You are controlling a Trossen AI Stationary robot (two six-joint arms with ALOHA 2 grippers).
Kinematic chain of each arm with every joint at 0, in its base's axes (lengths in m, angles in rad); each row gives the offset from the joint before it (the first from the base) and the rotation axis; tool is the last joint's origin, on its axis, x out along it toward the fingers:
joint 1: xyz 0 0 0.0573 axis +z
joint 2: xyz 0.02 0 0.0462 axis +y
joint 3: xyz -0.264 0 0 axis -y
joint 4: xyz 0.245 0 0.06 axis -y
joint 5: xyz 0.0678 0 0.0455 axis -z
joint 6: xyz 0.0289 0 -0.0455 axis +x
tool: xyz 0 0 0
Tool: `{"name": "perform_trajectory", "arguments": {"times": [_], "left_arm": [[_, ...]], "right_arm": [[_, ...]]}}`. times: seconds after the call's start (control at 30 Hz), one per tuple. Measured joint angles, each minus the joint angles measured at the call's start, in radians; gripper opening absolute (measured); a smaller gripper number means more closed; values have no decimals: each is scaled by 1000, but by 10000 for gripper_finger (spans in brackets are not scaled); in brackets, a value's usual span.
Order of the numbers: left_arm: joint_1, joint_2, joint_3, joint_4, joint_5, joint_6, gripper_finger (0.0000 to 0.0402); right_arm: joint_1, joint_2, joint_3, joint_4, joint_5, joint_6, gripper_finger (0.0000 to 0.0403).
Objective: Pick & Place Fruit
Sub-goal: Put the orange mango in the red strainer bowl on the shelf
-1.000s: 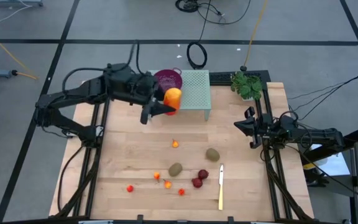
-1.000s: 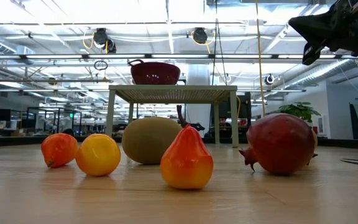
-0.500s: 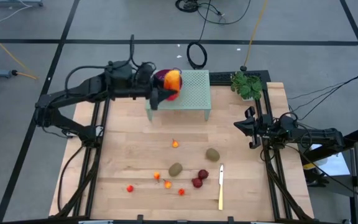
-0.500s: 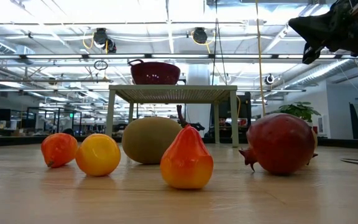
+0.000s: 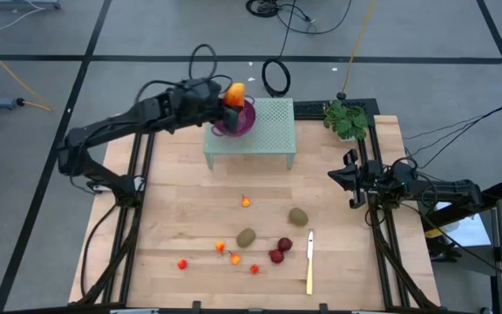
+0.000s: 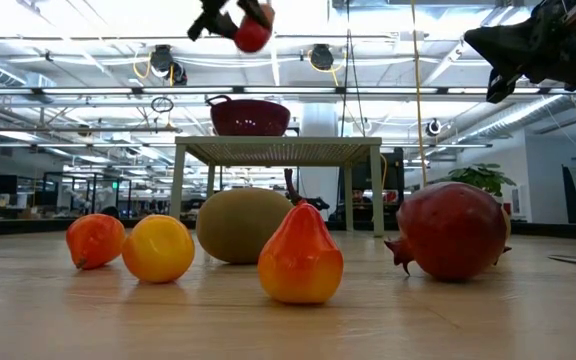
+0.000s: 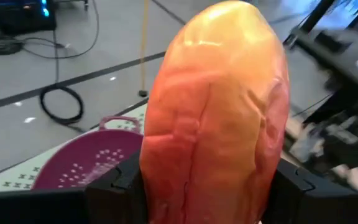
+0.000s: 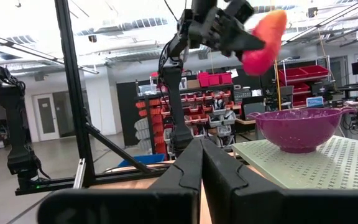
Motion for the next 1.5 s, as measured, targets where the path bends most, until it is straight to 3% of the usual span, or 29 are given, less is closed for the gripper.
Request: {"name": "perform_trajectory", "arguments": {"times": [0.7, 1.5], "left_arm": [[146, 167, 0, -102, 2, 143, 215], [124, 214, 0, -164, -5, 113, 218]], "right_arm": [[0, 0, 0, 1, 3, 3, 0], [0, 0, 0, 1, 4, 3, 0]]}}
